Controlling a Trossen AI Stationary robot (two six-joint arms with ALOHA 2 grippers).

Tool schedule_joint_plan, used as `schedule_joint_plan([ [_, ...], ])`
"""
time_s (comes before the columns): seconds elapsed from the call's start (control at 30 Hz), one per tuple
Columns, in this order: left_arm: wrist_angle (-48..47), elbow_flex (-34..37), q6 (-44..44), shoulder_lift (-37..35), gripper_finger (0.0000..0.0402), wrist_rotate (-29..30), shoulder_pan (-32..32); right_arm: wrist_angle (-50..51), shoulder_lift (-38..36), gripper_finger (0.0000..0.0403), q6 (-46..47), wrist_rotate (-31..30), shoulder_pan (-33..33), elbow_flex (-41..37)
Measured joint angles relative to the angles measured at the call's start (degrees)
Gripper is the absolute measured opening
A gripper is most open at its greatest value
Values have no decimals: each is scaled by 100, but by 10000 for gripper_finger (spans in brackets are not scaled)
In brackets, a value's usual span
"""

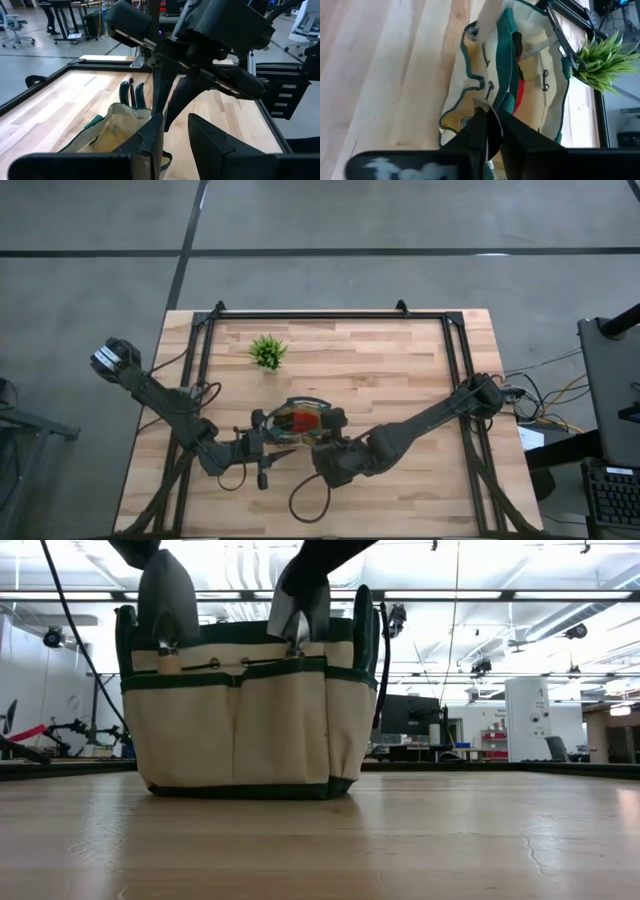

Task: Pick & Place Garden tools in Gardening bag
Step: Put the trowel into the gardening bag, then return to Home Position

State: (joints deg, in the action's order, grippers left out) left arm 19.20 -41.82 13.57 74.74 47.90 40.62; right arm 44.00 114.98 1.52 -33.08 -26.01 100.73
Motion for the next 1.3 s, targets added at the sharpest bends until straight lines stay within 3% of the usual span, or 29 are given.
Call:
schedule_joint_plan([
  [0.33,6,42,-141,0,94,0,0,134,-500,150,62,-4,-46,4],
  [0.5,22,76,-317,0,94,1,0,397,-1020,175,529,-14,-163,-61],
  [0.6,34,79,-358,-2,94,0,4,522,-1363,160,918,-35,-259,-335],
  [0.7,33,77,-360,-64,84,9,4,397,-1838,115,1259,-56,-430,-880],
  [0.87,51,108,-539,-274,17,-70,0,-420,-2771,20,1593,-178,-804,-2255],
  [1.07,75,410,-1033,-662,7,-292,-127,-2005,-3931,9,1471,-463,-1180,-3911],
  [1.3,788,1437,-939,-1448,7,-836,-471,-3043,-5185,8,1515,-465,-1328,-5530],
])
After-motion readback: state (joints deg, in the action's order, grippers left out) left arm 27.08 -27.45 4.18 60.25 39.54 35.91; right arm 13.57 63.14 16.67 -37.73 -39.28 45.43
